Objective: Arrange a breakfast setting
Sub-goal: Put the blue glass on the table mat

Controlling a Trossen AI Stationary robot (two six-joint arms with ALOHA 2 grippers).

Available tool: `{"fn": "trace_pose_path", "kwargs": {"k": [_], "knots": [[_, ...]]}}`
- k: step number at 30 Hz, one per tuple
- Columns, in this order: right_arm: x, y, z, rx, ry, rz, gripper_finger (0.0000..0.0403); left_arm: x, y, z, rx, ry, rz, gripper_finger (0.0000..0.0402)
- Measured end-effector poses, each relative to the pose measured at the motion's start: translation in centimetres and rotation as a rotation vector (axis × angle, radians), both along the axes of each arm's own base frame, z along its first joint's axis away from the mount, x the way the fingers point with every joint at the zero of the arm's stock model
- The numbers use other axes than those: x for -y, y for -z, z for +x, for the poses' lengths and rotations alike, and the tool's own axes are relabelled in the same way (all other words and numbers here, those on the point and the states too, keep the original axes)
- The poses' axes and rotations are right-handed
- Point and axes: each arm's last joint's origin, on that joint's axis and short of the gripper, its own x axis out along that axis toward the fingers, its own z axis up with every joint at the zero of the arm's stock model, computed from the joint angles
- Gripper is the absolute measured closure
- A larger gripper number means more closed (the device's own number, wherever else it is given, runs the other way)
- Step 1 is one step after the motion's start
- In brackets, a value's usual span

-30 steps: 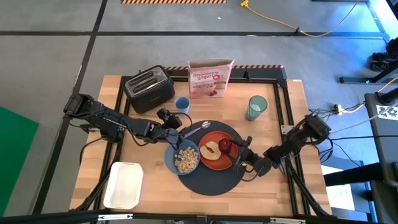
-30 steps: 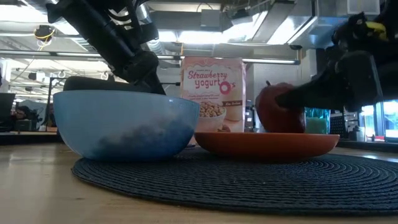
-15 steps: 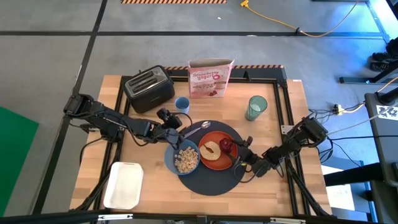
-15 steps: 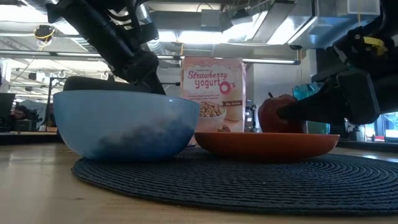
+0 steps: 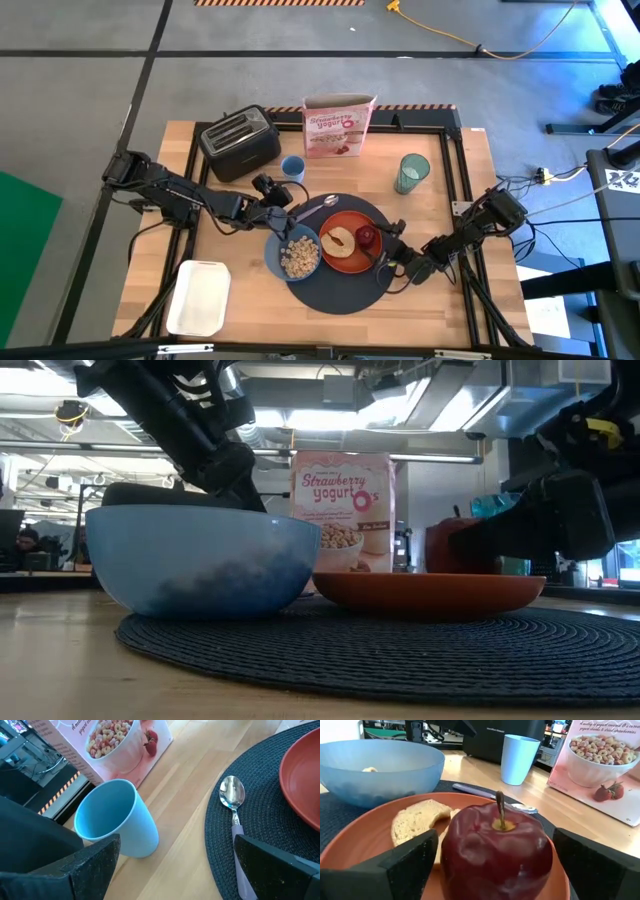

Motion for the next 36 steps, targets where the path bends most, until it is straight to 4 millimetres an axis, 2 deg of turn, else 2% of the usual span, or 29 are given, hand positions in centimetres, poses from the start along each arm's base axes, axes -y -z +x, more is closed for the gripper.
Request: {"fn": "trace_pose_path", "kwargs": {"k": [5, 10, 13, 16, 24, 30, 33, 36], "knots": [[-0.2, -0.6, 0.2, 0.037, -0.010, 0.001, 0.0018, 0.0, 0.0, 0.0, -0.001, 0.000, 0.000, 0.0015], [-0.4, -2.2, 0.5, 0.120, -0.028, -0.031, 0.0018, 0.0, 0.0, 0.0, -0.001, 0.000, 0.000, 0.0015], [-0.4, -3.6, 0.5, 0.179, -0.015, -0.051, 0.0018, 0.0, 0.0, 0.0, -0.001, 0.000, 0.000, 0.0015], [0.1, -5.8, 0.2, 0.231, 0.093, -0.066, 0.0018, 0.0, 0.0, 0.0, 0.000, 0.000, -0.001, 0.0015], [5.9, -13.3, -0.3, 0.298, 0.379, -0.107, 0.0017, 0.1, -0.3, 0.4, 0.054, 0.008, -0.018, 0.0015], [9.6, -16.8, -2.3, 0.269, 0.517, -0.138, 0.0017, 0.3, -0.3, 0.4, 0.035, 0.042, -0.026, 0.0015], [10.7, -18.3, -2.9, 0.266, 0.514, -0.158, 0.0017, 0.5, -0.2, 0.4, 0.032, 0.058, -0.035, 0.0015], [11.3, -19.9, -2.6, 0.268, 0.365, -0.225, 0.0017, 0.7, -0.2, 0.4, 0.032, 0.066, -0.035, 0.0015]]}}
